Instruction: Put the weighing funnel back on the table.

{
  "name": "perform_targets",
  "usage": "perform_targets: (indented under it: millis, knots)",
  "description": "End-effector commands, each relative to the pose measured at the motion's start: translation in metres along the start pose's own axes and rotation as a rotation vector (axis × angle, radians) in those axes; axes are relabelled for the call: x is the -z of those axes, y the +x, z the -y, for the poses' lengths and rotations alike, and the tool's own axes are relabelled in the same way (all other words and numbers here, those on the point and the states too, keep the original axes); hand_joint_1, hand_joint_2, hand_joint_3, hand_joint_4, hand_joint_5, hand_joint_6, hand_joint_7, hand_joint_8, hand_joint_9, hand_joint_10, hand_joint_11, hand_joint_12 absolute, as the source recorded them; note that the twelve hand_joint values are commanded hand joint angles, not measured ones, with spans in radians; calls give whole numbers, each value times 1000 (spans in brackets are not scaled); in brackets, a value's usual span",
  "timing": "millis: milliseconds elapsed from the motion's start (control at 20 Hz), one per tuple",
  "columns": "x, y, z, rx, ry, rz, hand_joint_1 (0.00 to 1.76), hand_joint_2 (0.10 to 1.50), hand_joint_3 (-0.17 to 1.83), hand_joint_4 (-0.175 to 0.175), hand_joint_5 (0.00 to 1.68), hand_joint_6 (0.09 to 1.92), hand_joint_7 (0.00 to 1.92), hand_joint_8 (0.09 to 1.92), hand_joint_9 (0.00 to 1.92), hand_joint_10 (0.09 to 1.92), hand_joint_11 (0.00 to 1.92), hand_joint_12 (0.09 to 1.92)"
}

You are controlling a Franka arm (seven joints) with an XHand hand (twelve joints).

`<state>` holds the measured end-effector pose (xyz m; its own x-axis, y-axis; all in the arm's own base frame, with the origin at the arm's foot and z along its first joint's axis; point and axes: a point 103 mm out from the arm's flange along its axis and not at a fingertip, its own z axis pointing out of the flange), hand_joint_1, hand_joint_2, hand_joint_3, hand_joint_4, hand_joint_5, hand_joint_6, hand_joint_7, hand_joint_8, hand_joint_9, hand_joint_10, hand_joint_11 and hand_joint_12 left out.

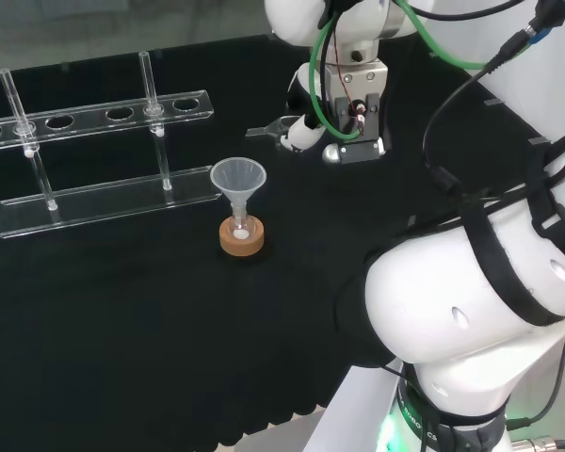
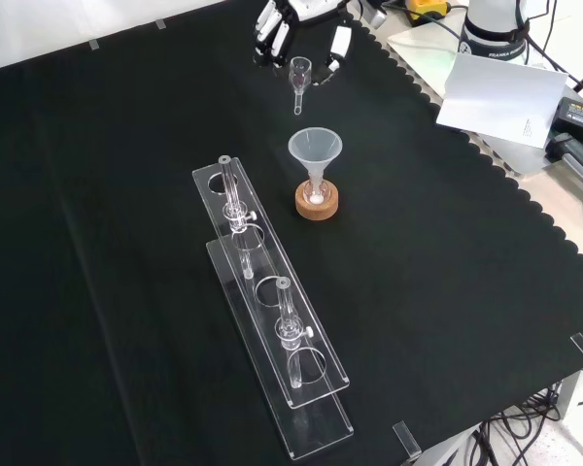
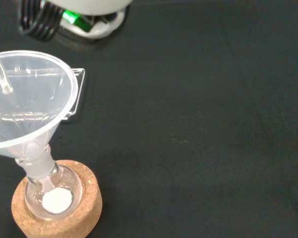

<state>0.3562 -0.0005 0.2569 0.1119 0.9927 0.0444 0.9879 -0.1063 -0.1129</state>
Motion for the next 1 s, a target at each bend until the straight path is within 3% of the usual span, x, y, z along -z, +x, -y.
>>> perform_targets:
  millis: [50,450,1000]
  knots:
    - [0,-10,-3,-13,-20,-89,1122,690,595,175,1272,647,577,637,866,375,704,1105]
    - [-2,-20,-15,-20,-31,-164,1122,690,595,175,1272,648,577,637,866,374,703,1103]
    - [-7,-10,-65,-14,-29,-181,1122,691,594,175,1271,648,577,638,867,374,702,1102]
